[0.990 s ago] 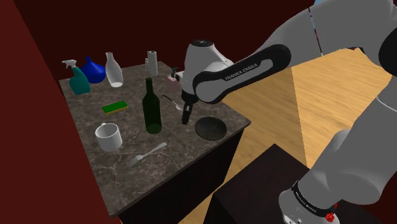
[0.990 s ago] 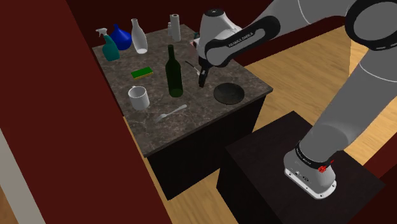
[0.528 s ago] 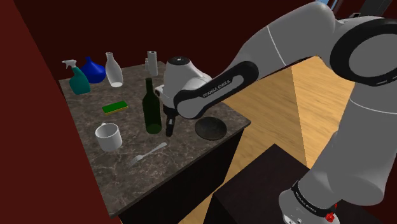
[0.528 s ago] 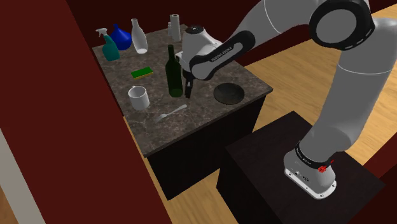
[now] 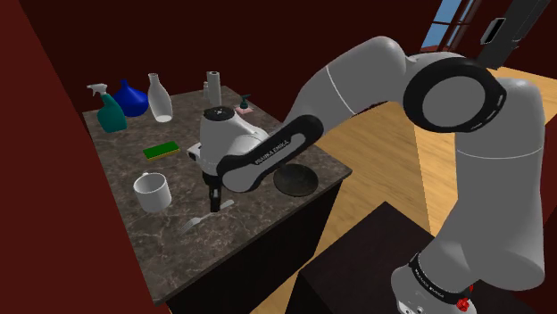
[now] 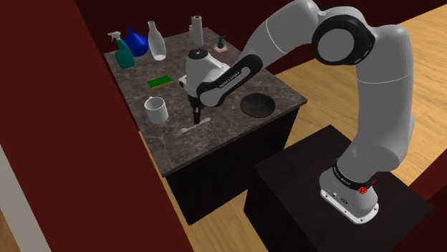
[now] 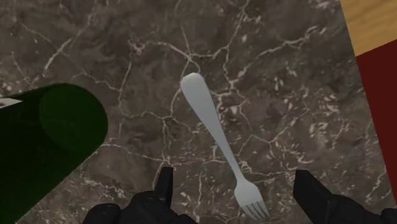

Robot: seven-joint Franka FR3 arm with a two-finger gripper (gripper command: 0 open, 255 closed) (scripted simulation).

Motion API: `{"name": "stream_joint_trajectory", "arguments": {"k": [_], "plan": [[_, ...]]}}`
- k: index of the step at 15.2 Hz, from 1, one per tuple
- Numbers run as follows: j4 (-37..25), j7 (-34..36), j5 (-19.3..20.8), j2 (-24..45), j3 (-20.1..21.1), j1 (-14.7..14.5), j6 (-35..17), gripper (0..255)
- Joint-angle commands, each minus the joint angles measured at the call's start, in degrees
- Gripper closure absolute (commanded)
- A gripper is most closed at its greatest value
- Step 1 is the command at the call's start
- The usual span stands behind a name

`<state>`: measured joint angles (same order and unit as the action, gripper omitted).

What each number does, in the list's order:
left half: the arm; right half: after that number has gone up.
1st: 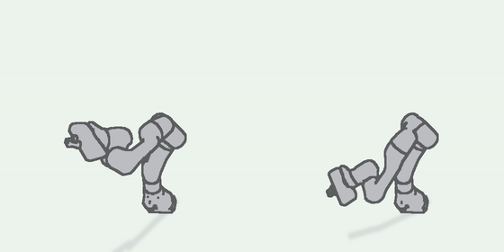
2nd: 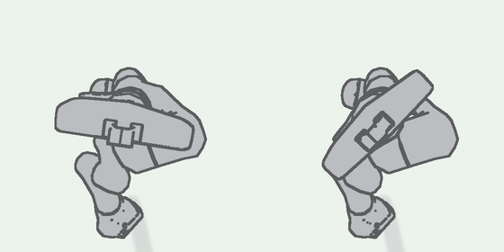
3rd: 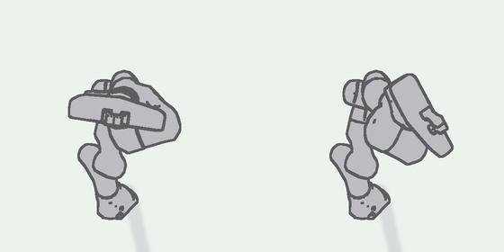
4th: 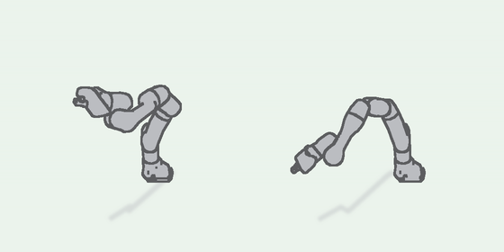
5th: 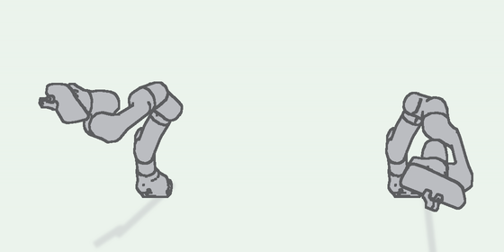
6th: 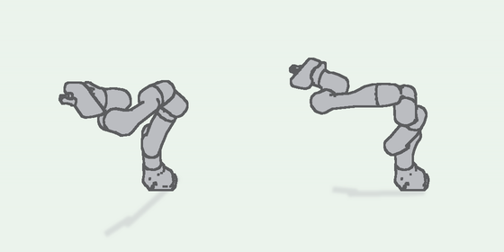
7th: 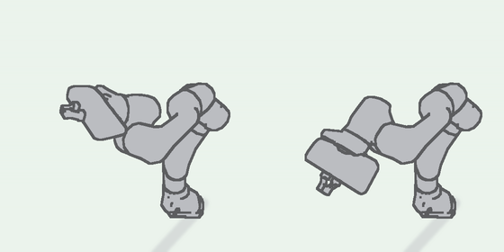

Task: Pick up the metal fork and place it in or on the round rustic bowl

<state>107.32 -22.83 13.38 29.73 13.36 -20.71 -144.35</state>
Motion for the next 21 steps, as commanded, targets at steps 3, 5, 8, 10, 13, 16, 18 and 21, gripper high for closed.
{"name": "stream_joint_trajectory", "arguments": {"k": [3,5,8,10,13,16,18,21], "plan": [[-5.89,-1.26,2.01,6.63,0.48,-2.77,-0.46,0],[-7.86,-1.72,2.53,8.67,0.59,-3.62,-0.44,0],[-8.77,-1.44,3.02,10.68,0.09,-4.03,-1.55,0],[-9.45,-1.27,3.31,12.05,-0.25,-4.3,-2.25,0],[-10.38,-1.07,3.67,13.84,-0.68,-4.65,-3.11,0],[-10.4,-1.08,3.67,13.85,-0.68,-4.65,-3.1,0],[-10.4,-1.08,3.67,13.85,-0.68,-4.65,-3.1,0],[-10.4,-1.08,3.67,13.85,-0.68,-4.65,-3.1,255]]}}
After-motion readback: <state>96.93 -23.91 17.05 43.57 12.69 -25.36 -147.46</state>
